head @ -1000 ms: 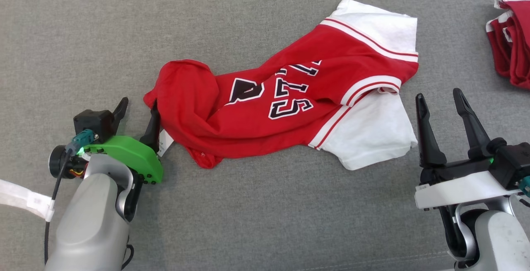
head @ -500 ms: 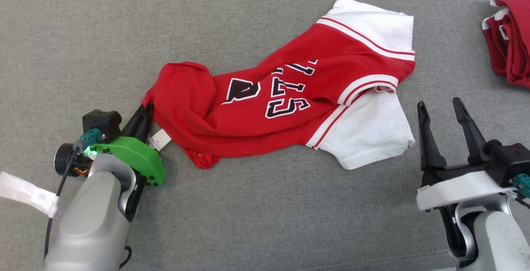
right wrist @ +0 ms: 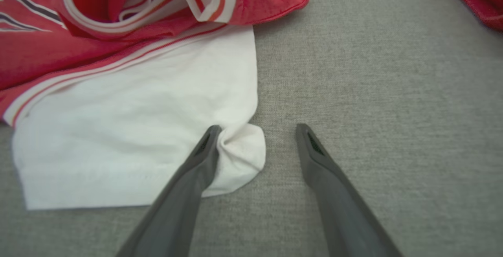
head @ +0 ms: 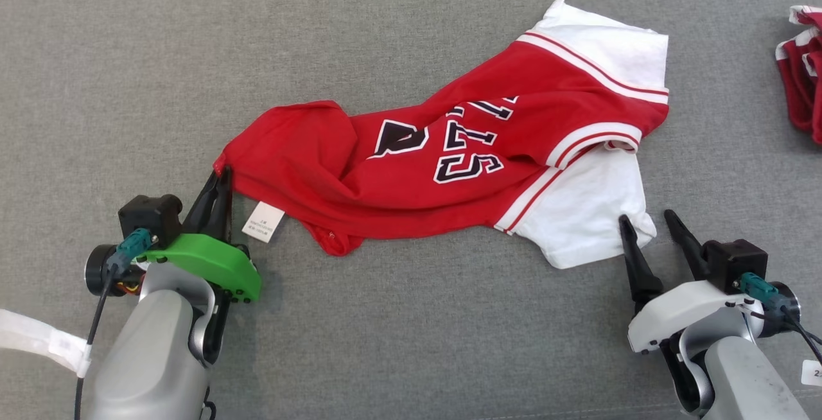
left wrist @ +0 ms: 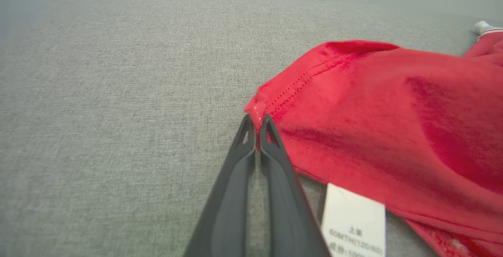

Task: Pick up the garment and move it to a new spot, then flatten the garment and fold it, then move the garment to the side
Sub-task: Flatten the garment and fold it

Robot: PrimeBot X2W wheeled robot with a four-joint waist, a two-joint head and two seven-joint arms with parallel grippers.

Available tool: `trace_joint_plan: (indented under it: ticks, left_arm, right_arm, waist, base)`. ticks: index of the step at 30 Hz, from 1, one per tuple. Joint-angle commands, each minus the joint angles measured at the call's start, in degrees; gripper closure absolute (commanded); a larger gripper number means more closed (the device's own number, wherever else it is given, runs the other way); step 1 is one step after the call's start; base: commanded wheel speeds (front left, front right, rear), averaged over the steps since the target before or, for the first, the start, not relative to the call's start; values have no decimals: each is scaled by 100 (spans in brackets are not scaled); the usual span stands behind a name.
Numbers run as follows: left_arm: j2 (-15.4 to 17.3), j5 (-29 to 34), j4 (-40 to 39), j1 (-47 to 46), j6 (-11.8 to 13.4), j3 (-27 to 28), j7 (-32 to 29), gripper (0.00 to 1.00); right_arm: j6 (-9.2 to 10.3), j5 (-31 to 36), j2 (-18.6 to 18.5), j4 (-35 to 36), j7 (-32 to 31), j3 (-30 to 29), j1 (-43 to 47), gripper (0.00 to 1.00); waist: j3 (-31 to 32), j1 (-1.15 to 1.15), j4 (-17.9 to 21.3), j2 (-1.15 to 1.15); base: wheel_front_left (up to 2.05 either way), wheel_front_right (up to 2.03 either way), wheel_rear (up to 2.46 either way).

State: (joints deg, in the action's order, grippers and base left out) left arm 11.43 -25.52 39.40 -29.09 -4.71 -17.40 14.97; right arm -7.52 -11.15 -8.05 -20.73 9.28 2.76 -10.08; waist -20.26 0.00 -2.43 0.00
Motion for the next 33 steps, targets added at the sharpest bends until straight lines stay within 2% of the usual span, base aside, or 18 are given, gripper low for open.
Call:
trace_joint_plan:
  ticks: [1,2,7,16,25,29,33]
  left_arm:
    - [4,-9,-129,102,52,37,23,100]
    - [5,-1,-279,148,80,82,25,100]
    - [31,65,-1126,476,241,357,21,100]
    - [277,484,-3473,812,498,640,22,100]
    - [596,897,-5864,75,770,798,-289,100]
    - [767,1027,-6584,-485,789,927,-559,100]
    - [884,1015,-6876,-934,759,992,-853,100]
  right_arm:
    - [7,-78,-14,-209,-39,82,-22,67]
    - [7,-129,-20,-290,-19,122,-28,100]
    - [10,-343,-100,15,312,-5,-112,100]
    - [8,-145,-384,1996,457,-531,-345,100]
    - [8,183,-940,4223,-231,-1220,-1368,100]
    - [9,88,-1296,4828,-685,-1407,-1970,100]
    - [8,-66,-1567,5053,-977,-1523,-2453,100]
  waist:
    - [6,0,-38,0]
    - [16,0,-50,0]
    - [110,0,-30,0]
    - [397,0,34,0]
    - [706,0,80,0]
    - [839,0,107,0]
    - [887,0,135,0]
  base:
    - [0,0,0]
    - [0,0,0]
    - [0,0,0]
    - [0,0,0]
    - [0,0,0]
    - [0,0,0]
    - [0,0,0]
